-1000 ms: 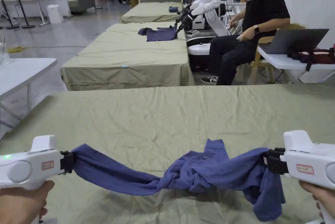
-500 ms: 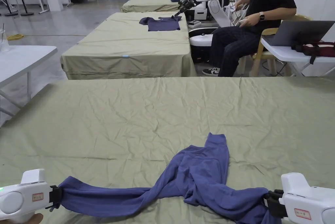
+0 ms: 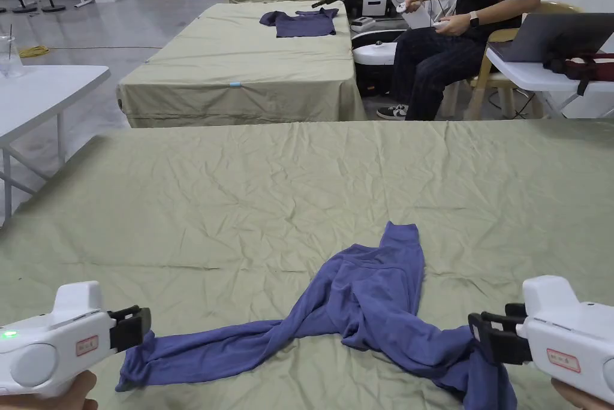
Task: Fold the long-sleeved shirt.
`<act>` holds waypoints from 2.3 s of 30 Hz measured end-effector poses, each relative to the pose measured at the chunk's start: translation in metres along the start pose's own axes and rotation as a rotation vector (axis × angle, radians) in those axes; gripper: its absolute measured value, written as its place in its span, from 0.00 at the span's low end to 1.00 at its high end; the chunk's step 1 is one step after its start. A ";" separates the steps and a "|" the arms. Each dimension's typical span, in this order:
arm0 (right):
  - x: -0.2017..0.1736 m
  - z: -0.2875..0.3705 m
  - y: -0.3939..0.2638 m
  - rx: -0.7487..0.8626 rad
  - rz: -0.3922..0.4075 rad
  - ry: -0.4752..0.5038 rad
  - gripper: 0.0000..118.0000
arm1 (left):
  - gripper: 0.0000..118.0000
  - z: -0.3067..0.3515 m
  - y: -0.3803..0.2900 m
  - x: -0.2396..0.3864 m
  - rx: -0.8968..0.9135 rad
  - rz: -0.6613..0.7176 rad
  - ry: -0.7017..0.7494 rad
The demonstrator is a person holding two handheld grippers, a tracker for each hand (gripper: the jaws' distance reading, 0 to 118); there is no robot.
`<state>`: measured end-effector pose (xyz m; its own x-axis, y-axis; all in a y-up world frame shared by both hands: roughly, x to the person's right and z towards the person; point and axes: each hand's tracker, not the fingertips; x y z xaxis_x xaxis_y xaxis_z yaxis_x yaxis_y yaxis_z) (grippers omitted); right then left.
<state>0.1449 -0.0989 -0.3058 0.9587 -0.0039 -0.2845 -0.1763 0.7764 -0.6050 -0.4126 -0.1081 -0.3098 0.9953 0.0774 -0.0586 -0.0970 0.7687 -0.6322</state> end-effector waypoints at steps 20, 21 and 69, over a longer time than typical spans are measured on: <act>-0.025 0.029 -0.003 0.119 -0.010 0.000 0.02 | 0.23 -0.057 0.016 0.149 -0.262 -0.449 -0.359; -0.024 0.025 -0.004 0.112 -0.010 0.000 0.02 | 0.46 -0.073 0.018 0.154 -0.302 -0.475 -0.358; -0.008 -0.096 -0.130 -0.369 -0.153 0.026 0.09 | 0.07 -0.228 -0.033 0.192 -0.433 -0.411 -0.292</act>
<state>0.1384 -0.2605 -0.2965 0.9749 -0.1213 -0.1865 -0.1053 0.4869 -0.8671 -0.2175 -0.2640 -0.4764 0.9032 0.0477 0.4265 0.3611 0.4526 -0.8153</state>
